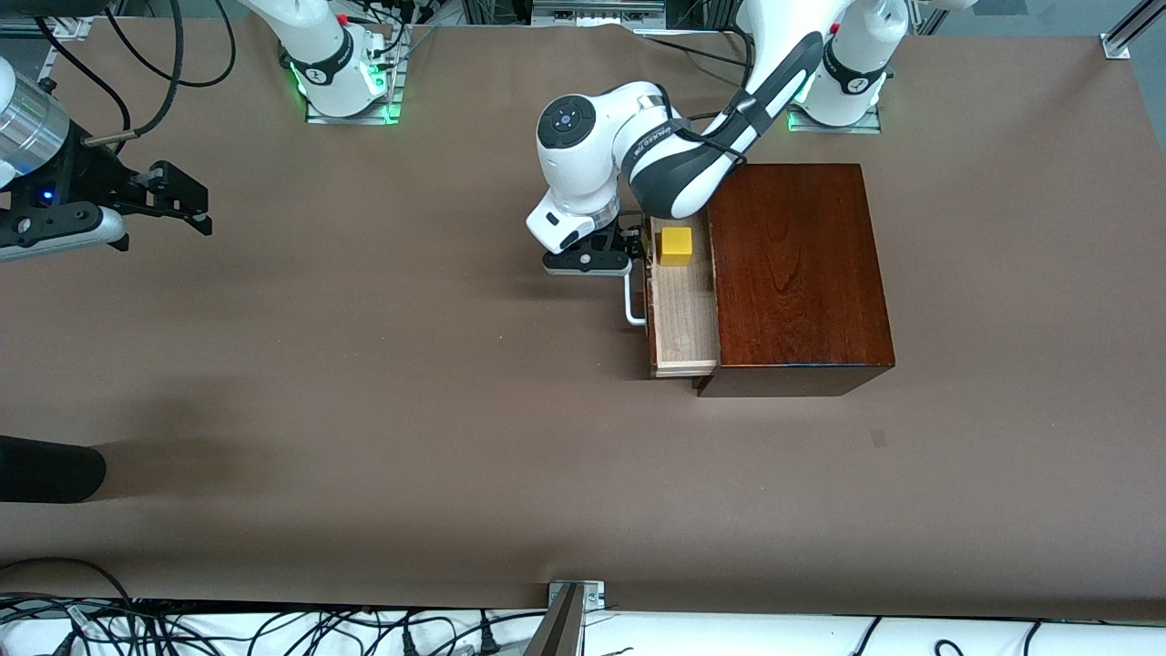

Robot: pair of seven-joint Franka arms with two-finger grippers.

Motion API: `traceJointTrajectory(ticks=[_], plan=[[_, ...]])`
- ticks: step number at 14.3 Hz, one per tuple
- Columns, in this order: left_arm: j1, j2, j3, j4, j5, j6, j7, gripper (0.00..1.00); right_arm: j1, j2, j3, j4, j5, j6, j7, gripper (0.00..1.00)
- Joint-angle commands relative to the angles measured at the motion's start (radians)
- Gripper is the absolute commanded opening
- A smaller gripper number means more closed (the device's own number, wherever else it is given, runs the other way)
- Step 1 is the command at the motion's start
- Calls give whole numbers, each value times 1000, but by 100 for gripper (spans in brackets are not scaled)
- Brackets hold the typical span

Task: Open drawer, take yellow block, close drawer
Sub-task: 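Pull the drawer handle outward with the left gripper to open it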

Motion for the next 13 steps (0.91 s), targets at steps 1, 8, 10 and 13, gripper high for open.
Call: traceJointTrajectory(ticks=[1,8,10,13], plan=[[17,-75,-6,30,-1,-111,69,100,-1,0,1,9,16,1,4,100],[318,-270,-5,160,-159,-419,463,100,7,-1,7,11,7,4,7,100],[431,-306,-6,163,-162,-444,604,100,11,32,7,11,13,12,-8,100],[615,-335,-5,163,-228,-450,849,100,75,72,33,6,17,5,-9,100]])
